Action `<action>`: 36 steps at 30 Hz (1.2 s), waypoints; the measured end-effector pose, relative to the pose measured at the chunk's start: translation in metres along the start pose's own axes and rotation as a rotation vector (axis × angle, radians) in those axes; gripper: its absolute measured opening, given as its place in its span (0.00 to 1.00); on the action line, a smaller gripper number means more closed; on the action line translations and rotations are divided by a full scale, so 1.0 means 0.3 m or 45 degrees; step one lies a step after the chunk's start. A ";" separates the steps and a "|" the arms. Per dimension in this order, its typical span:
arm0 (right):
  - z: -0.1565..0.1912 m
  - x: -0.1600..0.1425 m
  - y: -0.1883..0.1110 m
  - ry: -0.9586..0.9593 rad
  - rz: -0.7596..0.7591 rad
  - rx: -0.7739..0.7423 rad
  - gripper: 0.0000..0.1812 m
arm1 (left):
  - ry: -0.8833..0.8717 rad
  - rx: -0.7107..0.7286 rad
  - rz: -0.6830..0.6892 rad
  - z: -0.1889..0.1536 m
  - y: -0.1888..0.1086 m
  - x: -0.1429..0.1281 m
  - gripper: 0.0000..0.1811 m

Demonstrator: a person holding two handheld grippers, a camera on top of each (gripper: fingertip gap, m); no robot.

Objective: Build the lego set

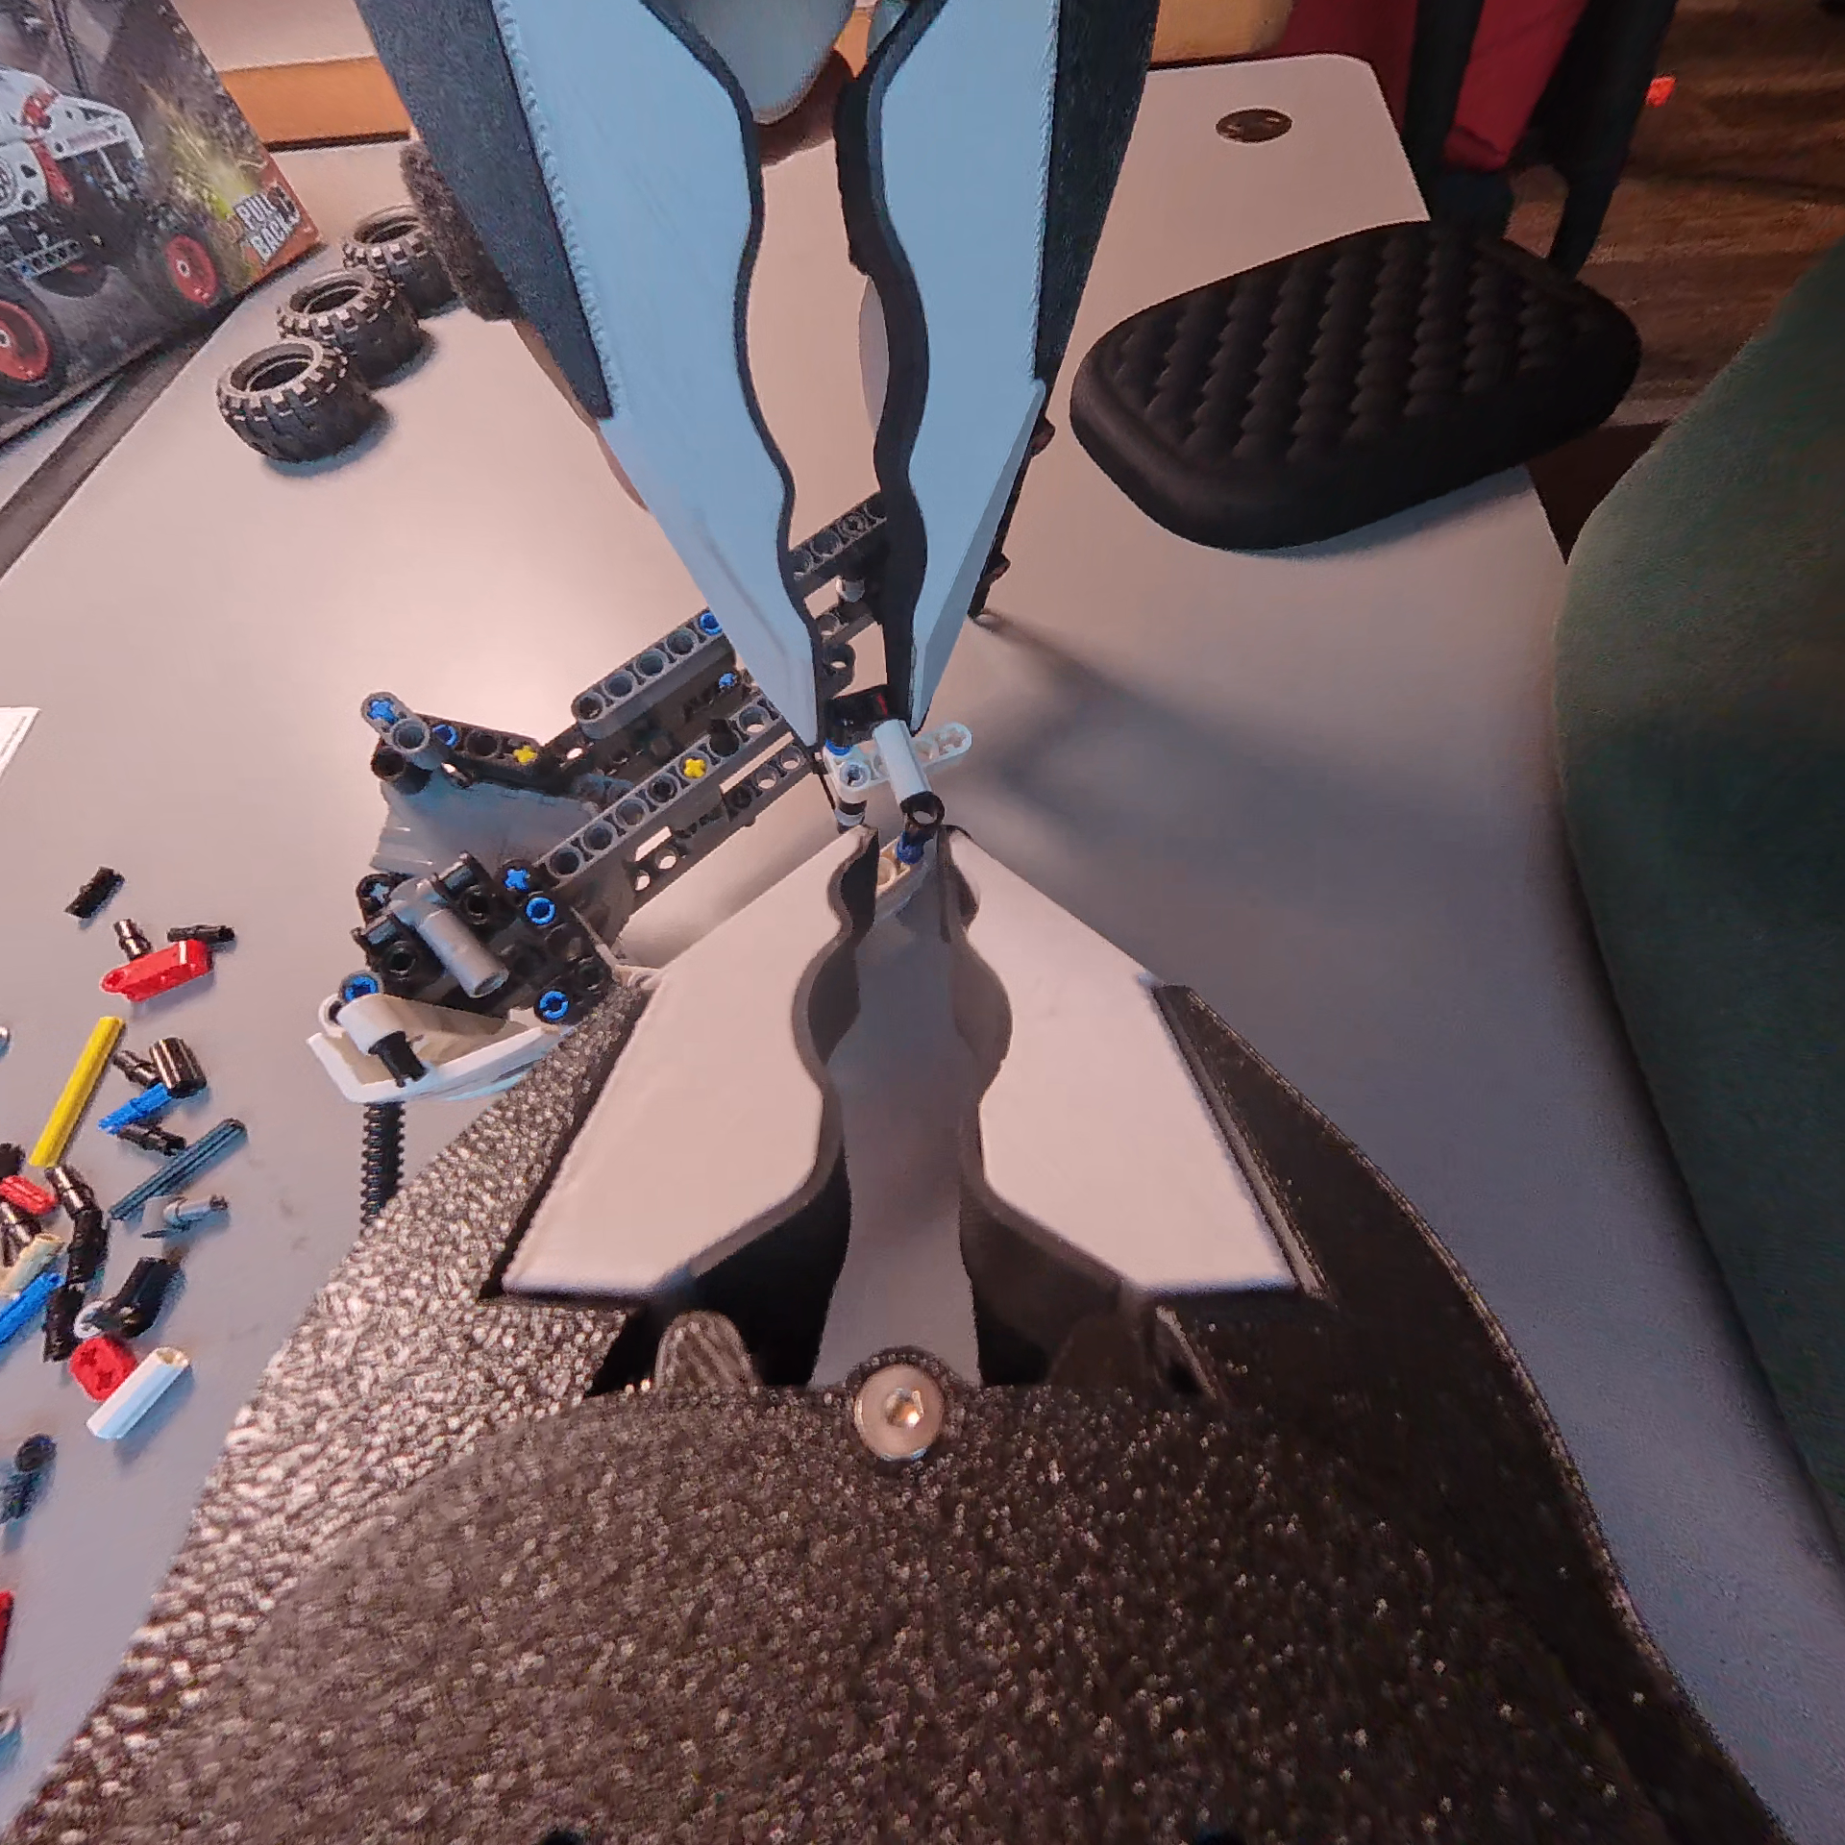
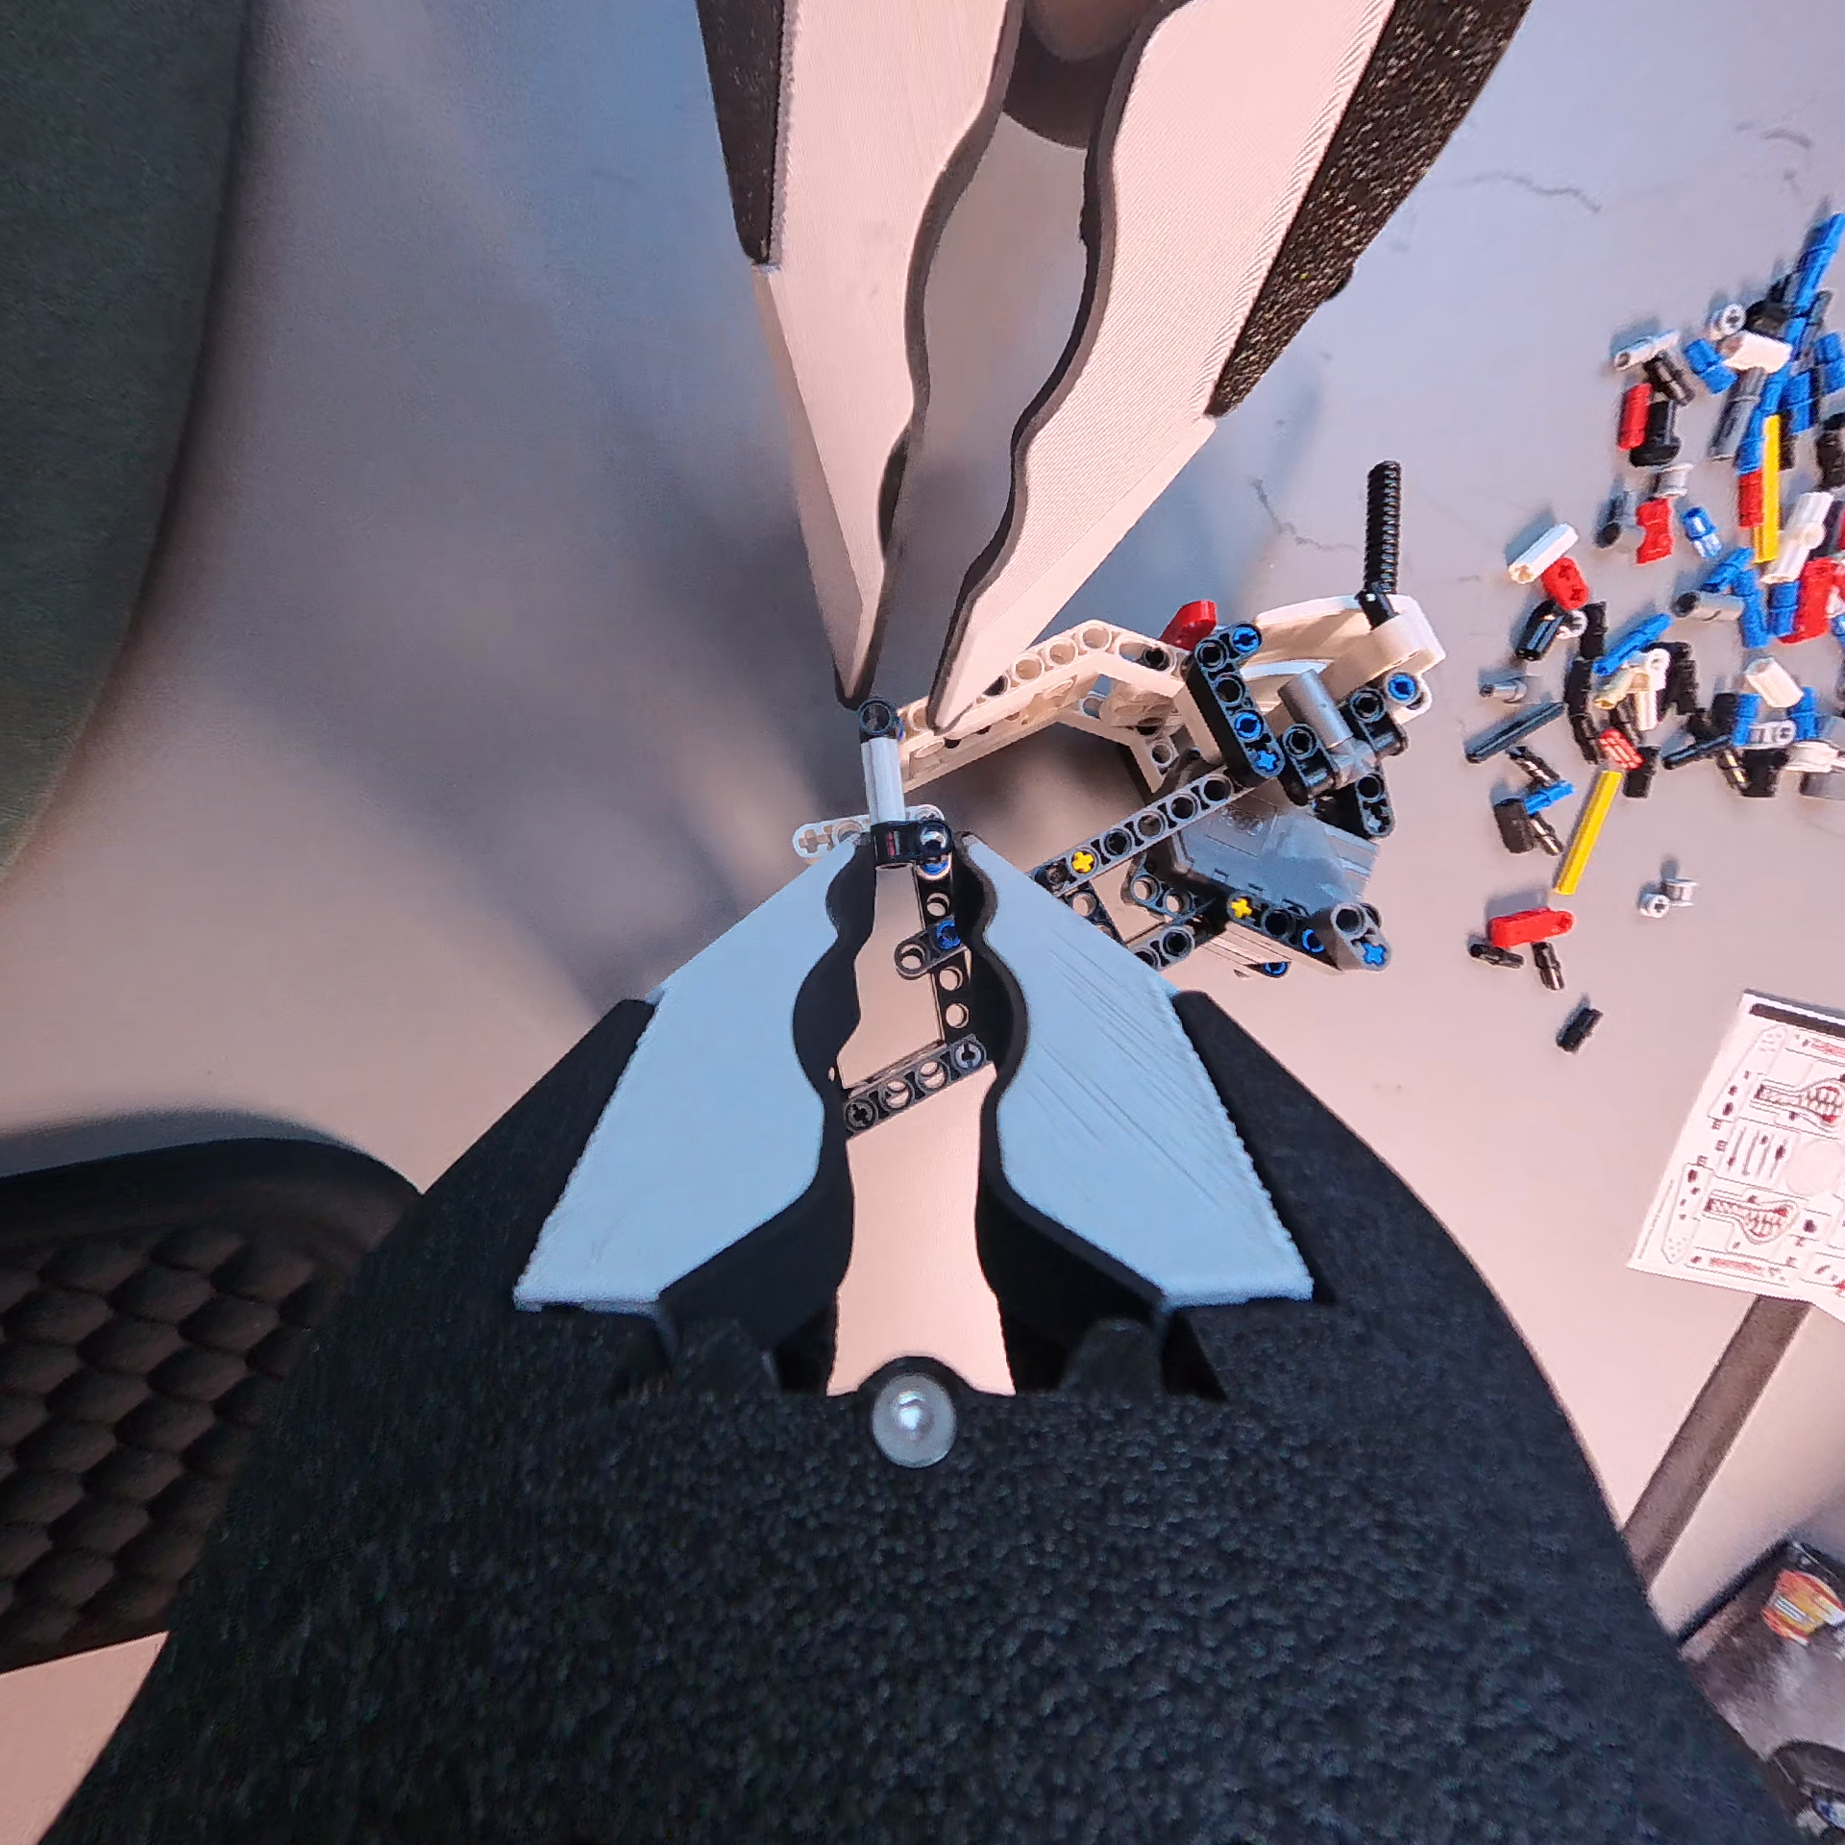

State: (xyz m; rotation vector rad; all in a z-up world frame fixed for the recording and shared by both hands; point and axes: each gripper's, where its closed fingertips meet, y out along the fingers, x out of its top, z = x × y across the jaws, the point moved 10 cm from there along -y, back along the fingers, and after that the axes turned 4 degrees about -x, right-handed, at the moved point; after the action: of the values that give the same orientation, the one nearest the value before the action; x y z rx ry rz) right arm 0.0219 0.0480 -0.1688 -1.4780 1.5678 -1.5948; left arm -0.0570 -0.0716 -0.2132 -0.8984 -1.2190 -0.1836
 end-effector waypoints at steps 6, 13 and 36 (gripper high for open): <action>-0.004 0.000 0.002 0.027 -0.001 0.015 0.08 | -0.022 0.011 -0.023 -0.014 0.006 0.013 0.07; 0.007 0.004 -0.004 0.030 0.037 -0.016 0.08 | -0.011 0.033 -0.009 -0.016 0.016 0.020 0.04; 0.015 -0.017 -0.003 0.137 -0.005 -0.072 0.13 | -0.036 0.017 -0.031 0.002 0.019 0.011 0.04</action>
State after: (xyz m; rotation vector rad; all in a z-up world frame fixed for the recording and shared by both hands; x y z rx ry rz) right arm 0.0277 0.0507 -0.1707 -1.4461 1.6831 -1.6701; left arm -0.0531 -0.0664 -0.2133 -0.8773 -1.2563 -0.1828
